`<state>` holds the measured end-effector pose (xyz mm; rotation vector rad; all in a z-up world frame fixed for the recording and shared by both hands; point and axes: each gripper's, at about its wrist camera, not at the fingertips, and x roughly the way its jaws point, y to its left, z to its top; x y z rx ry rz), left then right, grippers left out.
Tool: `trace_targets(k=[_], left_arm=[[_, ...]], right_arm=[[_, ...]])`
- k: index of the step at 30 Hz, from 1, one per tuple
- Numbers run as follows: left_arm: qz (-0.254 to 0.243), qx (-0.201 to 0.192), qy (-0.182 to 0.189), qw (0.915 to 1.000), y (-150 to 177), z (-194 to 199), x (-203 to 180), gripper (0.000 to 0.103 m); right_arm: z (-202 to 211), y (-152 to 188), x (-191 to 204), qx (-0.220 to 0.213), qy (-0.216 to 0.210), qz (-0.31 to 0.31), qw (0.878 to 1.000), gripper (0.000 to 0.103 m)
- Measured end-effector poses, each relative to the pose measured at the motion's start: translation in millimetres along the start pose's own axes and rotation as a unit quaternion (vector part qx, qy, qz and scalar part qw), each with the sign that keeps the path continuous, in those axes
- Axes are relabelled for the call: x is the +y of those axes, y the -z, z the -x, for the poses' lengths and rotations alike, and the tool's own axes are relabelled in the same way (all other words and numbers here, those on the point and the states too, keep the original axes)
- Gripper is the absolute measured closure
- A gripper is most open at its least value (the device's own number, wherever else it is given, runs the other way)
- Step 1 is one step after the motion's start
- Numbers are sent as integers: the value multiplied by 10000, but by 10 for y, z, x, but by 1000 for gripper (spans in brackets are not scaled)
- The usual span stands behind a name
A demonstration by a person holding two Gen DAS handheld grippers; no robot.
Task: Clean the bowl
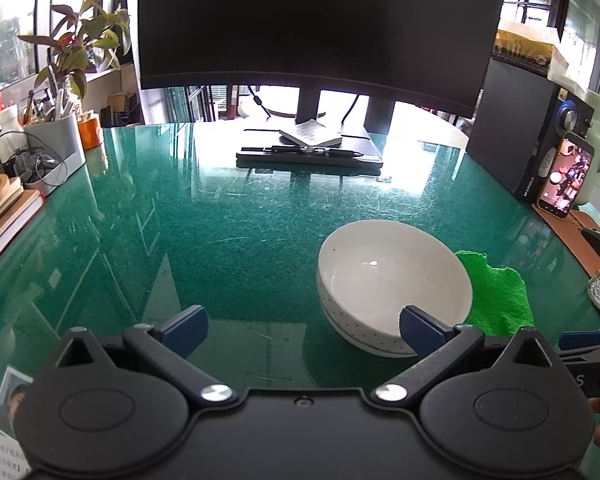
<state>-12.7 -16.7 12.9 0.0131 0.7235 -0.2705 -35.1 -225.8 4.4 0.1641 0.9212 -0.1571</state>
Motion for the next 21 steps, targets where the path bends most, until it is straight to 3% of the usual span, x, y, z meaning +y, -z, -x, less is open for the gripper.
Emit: trace_targets(k=[21], left_arm=[[-32,87,110,9999,-10,-44,-14,0]], right_arm=[[-2,5,-2,28,-25,-27,10000,0]])
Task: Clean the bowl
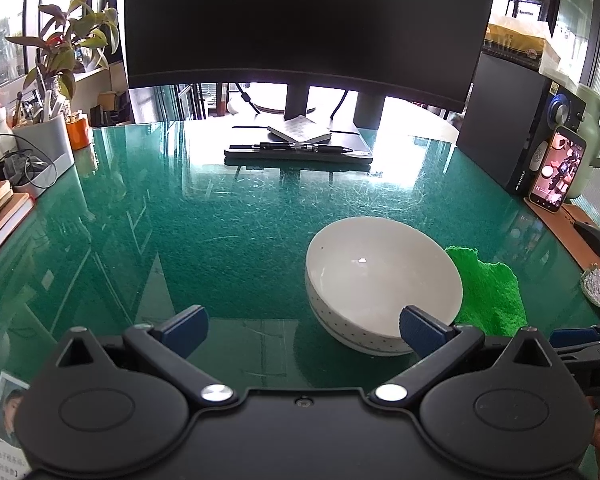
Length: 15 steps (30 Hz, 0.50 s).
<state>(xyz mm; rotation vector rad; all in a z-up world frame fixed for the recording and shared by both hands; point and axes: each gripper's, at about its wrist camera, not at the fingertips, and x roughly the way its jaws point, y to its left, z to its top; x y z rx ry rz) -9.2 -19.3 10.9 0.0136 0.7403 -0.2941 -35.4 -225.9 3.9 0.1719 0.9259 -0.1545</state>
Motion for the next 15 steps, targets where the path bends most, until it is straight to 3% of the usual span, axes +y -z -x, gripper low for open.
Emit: trace_targets(k=[15], left_arm=[[-15,5,5,10000,5,12,-9,0]], right_arm=[[6,9,8,-2,-22,-4,10000,0]])
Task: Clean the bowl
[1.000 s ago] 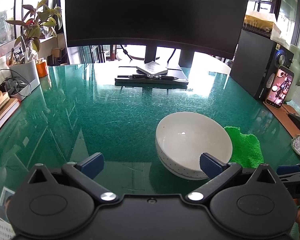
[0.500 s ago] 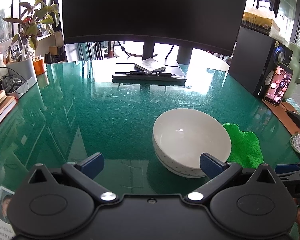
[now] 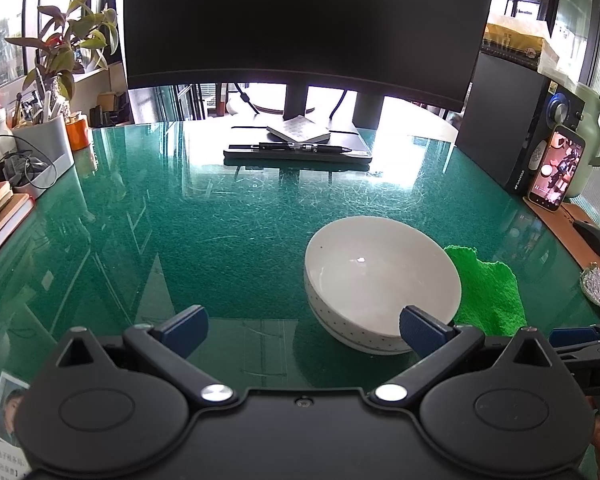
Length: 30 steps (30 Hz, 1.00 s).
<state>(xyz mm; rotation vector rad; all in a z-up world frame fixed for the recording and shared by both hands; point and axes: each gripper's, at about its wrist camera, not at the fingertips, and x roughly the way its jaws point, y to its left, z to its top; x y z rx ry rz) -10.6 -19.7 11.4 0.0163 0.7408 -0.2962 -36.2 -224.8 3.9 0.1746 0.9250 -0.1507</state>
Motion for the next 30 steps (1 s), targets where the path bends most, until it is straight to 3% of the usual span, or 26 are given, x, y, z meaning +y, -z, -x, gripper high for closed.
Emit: trace_targets(k=[22,30], left_arm=[[-216,326,53,9992,-23,-25,-72,0],[-220,305,226,9990,-87,-39,-103,0]], right_arm=[[14,-16,39,26,21,188,9998,0],[31,-20,32,-20,19,165,9999,0]])
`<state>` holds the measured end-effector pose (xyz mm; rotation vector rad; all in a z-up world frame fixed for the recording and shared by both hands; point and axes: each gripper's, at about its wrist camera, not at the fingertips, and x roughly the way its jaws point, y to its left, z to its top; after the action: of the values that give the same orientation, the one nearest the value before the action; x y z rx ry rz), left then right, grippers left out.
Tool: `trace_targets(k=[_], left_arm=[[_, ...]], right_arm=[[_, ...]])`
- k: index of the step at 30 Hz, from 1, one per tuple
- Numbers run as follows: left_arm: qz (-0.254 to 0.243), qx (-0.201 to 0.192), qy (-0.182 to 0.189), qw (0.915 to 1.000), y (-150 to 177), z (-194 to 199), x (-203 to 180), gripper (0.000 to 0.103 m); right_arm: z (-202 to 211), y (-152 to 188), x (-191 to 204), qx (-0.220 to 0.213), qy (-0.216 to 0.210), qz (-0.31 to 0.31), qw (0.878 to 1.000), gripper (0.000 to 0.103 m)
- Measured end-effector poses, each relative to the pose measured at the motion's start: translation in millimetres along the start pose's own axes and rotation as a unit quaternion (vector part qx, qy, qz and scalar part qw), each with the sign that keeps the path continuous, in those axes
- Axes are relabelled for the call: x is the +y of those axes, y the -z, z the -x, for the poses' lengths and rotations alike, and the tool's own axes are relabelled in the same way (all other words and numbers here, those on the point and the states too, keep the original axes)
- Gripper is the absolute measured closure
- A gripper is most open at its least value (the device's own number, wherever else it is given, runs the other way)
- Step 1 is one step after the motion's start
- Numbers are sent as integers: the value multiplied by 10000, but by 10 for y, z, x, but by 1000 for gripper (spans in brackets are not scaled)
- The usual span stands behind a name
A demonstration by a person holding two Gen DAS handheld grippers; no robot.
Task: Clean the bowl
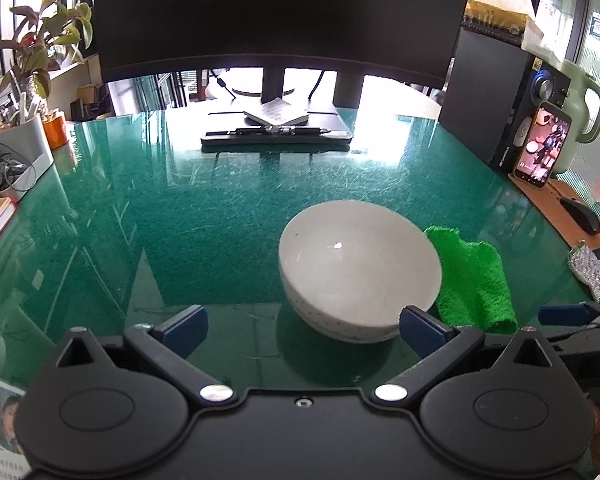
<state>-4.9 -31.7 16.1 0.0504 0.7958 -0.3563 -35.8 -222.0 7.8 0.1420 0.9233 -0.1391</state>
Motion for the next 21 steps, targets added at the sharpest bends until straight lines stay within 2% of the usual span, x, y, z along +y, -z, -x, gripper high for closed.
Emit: trace_targets(k=[9,21], left_arm=[[262,89,163,9995,-119,-109,39,0],[381,-105,40,9992,-57,-59,131,0]], right_arm=[[-13,4,-61,-15,23,-91,10000,0],[-100,-9,-106,-33,9,-162,9999,0]])
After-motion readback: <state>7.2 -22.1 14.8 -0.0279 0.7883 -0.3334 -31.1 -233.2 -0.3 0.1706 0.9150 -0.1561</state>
